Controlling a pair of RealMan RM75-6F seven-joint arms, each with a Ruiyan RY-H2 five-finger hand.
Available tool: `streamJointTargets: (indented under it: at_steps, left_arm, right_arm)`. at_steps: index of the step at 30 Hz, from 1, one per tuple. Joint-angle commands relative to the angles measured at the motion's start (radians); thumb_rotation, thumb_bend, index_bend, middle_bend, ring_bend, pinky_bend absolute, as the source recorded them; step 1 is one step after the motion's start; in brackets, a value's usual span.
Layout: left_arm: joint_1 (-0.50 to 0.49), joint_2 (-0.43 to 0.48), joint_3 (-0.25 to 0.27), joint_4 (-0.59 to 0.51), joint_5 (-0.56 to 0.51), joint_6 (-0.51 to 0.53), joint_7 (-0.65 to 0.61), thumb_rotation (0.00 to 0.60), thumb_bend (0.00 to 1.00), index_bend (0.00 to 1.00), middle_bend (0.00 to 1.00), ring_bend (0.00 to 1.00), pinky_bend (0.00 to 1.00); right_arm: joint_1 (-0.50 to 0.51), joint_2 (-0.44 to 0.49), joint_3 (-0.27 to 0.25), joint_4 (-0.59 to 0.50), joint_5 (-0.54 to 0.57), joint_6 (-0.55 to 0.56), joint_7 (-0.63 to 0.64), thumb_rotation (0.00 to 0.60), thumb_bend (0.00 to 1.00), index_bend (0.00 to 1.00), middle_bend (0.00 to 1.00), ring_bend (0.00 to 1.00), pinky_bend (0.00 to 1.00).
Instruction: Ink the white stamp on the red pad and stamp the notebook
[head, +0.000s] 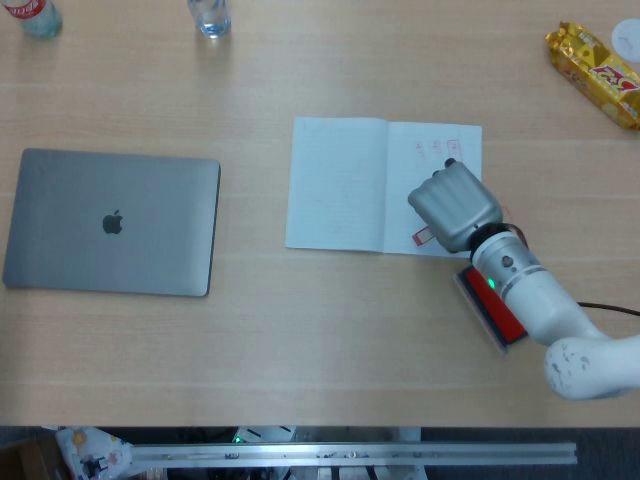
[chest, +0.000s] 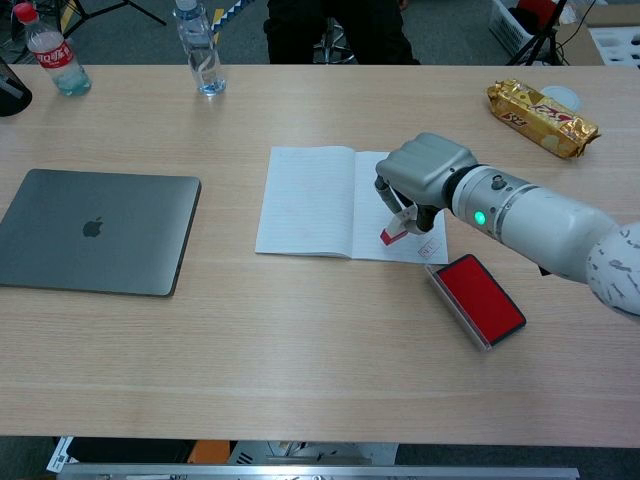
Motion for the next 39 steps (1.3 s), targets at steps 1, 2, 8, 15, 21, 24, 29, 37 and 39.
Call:
streamJointTargets:
  at_steps: [1, 2, 8, 15, 21, 24, 29, 37, 39]
  left_arm:
    - [0.000, 0.000, 0.001, 0.002, -0.001, -0.003, -0.001, 0.600, 0.32, 0.00, 0.00, 0.00, 0.00]
    - [0.000, 0.000, 0.001, 0.003, -0.002, -0.004, -0.002, 0.600, 0.32, 0.00, 0.00, 0.00, 0.00]
    - [0.001, 0.003, 0.000, 0.004, -0.004, -0.004, -0.009, 0.600, 0.32, 0.00, 0.00, 0.00, 0.00]
    - [-0.001, 0.000, 0.000, 0.009, -0.008, -0.011, -0.009, 0.600, 0.32, 0.00, 0.00, 0.00, 0.00]
    - [-0.001, 0.000, 0.000, 0.011, -0.010, -0.012, -0.010, 0.600, 0.32, 0.00, 0.00, 0.00, 0.00]
    - [0.001, -0.001, 0.000, 0.014, -0.013, -0.013, -0.011, 0.600, 0.32, 0.00, 0.00, 0.00, 0.00]
    - [0.001, -0.003, 0.001, 0.020, -0.016, -0.018, -0.013, 0.600, 0.32, 0.00, 0.00, 0.00, 0.00]
    - [0.004, -0.005, 0.001, 0.027, -0.018, -0.016, -0.019, 0.600, 0.32, 0.00, 0.00, 0.00, 0.00]
    - [0.004, -0.005, 0.001, 0.029, -0.020, -0.018, -0.020, 0.600, 0.32, 0.00, 0.00, 0.00, 0.00]
  right_arm:
    - [0.025, -0.026, -0.011, 0.020, 0.035, 0.010, -0.023, 0.600, 0.46, 0.75, 0.58, 0.45, 0.33]
    - [0.031, -0.032, -0.012, 0.024, 0.044, 0.011, -0.025, 0.600, 0.46, 0.75, 0.58, 0.45, 0.33]
    - [0.062, -0.062, -0.023, 0.054, 0.088, 0.018, -0.038, 0.600, 0.46, 0.75, 0.58, 0.45, 0.33]
    - [0.088, -0.083, -0.042, 0.080, 0.120, 0.021, -0.046, 0.600, 0.46, 0.75, 0.58, 0.45, 0.33]
    - [0.098, -0.105, -0.053, 0.101, 0.111, 0.026, -0.038, 0.600, 0.46, 0.76, 0.58, 0.45, 0.33]
    - [0.099, -0.114, -0.062, 0.110, 0.102, 0.030, -0.034, 0.600, 0.46, 0.76, 0.58, 0.46, 0.33]
    - [0.095, -0.128, -0.076, 0.129, 0.084, 0.033, -0.023, 0.600, 0.47, 0.77, 0.59, 0.46, 0.33]
    - [0.095, -0.144, -0.089, 0.146, 0.071, 0.042, -0.026, 0.600, 0.47, 0.77, 0.59, 0.47, 0.33]
    - [0.095, -0.147, -0.091, 0.148, 0.071, 0.044, -0.027, 0.600, 0.47, 0.77, 0.59, 0.47, 0.33]
